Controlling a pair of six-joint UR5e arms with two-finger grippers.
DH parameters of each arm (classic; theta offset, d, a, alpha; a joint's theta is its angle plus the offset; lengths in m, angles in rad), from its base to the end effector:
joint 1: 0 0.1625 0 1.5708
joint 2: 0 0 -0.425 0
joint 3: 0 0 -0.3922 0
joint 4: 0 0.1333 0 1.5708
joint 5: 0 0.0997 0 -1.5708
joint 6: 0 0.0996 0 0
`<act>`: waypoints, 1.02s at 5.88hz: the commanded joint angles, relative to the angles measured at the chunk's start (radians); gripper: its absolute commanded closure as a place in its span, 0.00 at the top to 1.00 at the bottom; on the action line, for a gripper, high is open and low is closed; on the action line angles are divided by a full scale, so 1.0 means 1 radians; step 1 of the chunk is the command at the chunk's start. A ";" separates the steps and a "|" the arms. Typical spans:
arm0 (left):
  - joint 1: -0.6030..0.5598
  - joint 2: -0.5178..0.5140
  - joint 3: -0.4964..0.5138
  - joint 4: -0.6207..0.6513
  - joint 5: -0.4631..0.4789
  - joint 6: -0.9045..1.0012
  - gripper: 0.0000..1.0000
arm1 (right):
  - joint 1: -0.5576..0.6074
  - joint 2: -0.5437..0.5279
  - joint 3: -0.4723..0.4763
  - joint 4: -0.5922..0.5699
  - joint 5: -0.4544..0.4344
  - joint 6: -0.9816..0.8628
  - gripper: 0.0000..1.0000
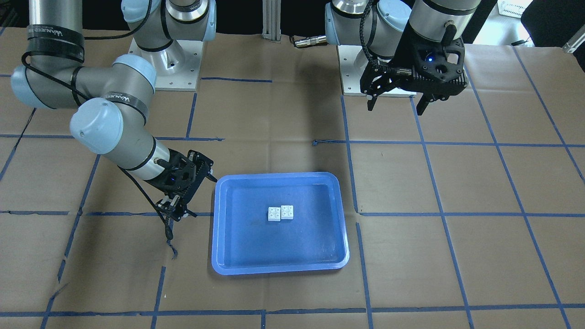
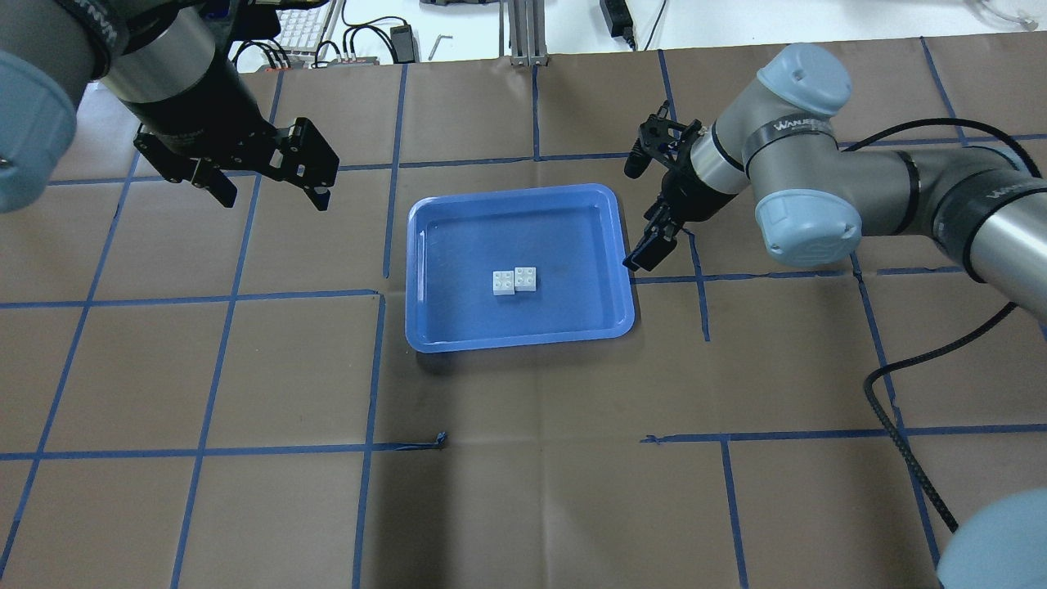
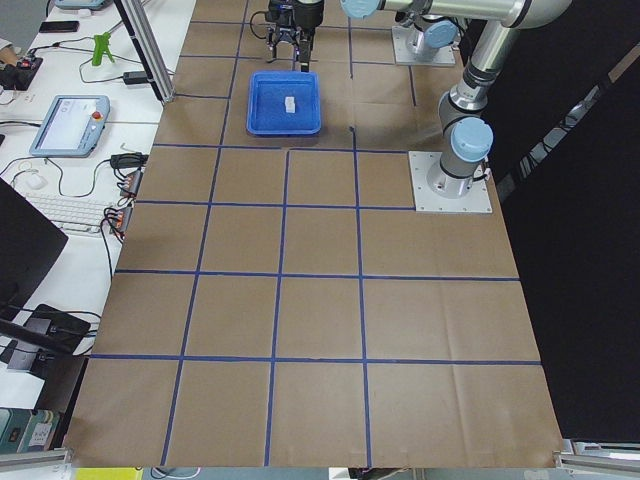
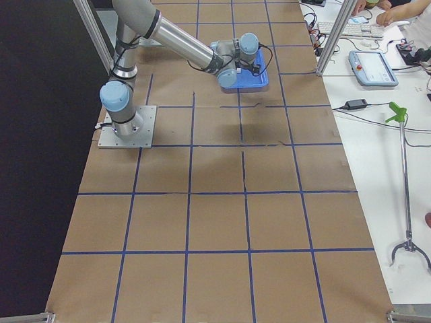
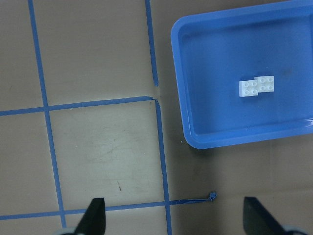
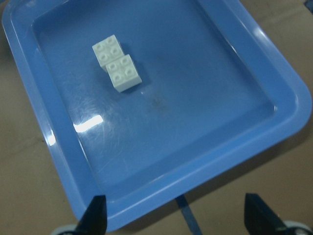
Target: Assemble white blocks and place on blue tray
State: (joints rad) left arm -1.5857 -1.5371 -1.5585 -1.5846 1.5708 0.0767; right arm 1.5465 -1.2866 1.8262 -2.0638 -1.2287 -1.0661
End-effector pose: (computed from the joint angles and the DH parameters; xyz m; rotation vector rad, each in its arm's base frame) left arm -0.1404 -0.4783 0.5090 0.1438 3.1369 -0.0505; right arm 0.1533 -0.5547 0.2706 -1.3929 2.4504 -0.1963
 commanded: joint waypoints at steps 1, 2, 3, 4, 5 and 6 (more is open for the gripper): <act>0.000 0.000 0.000 0.000 0.000 0.000 1.00 | -0.017 -0.025 -0.142 0.236 -0.130 0.054 1.00; 0.000 0.000 0.000 0.000 0.000 0.000 1.00 | -0.017 -0.025 -0.242 0.346 -0.203 0.148 1.00; 0.000 0.000 0.000 0.000 0.000 0.000 1.00 | -0.043 -0.026 -0.308 0.381 -0.284 0.317 1.00; 0.001 0.000 0.000 0.000 0.002 0.000 1.00 | -0.090 -0.051 -0.347 0.493 -0.291 0.431 1.00; 0.000 0.000 0.000 0.000 0.002 0.000 0.99 | -0.103 -0.094 -0.372 0.557 -0.296 0.639 1.00; 0.001 0.000 0.000 0.000 0.002 0.000 1.00 | -0.086 -0.129 -0.389 0.598 -0.295 0.918 1.00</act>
State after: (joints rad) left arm -1.5854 -1.5371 -1.5585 -1.5846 1.5723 0.0767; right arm 1.4543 -1.3790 1.4587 -1.5166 -1.5214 -0.4015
